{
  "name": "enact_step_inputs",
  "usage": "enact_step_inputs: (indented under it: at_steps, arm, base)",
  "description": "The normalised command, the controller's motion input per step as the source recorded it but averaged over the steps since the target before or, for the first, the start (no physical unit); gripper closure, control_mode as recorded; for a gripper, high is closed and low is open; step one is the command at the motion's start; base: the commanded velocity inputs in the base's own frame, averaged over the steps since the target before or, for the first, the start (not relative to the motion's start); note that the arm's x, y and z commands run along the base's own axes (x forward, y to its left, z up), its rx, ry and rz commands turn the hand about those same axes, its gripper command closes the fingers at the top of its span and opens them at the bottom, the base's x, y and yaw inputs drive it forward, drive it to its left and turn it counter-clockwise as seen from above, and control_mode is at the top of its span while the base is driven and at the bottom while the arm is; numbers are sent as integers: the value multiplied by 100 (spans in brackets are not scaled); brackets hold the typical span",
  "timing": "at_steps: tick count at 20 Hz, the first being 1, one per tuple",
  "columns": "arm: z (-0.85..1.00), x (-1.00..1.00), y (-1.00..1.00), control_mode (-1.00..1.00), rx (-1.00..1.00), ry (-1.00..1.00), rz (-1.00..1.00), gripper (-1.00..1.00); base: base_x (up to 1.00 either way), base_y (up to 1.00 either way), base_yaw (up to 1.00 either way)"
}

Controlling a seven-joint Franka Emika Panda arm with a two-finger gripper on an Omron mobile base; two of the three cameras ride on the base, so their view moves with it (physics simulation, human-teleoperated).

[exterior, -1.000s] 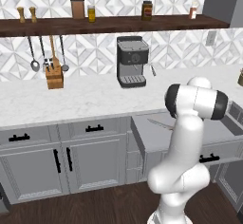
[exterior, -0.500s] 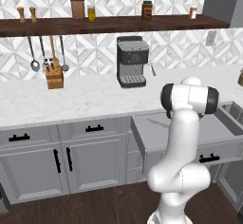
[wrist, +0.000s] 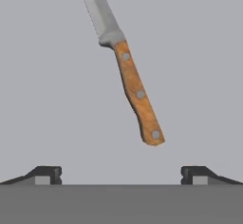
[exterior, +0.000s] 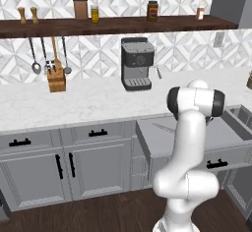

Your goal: Pick up the knife from the drawer and place it on the cutting board. Then place the meat from the plate to the cutting board.

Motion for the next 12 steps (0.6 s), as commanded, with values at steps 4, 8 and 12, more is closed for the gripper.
enact_step_inputs:
  at_steps: [4,8,12]
  arm:
    - [-8,11,-11,-100,1,0,0,-100]
    - [-14,6,0,-100,0,0,0,-100]
    - [-18,0,0,-100,0,0,0,-100]
  base:
    - [0,0,0]
    - [0,0,0]
    - [0,0,0]
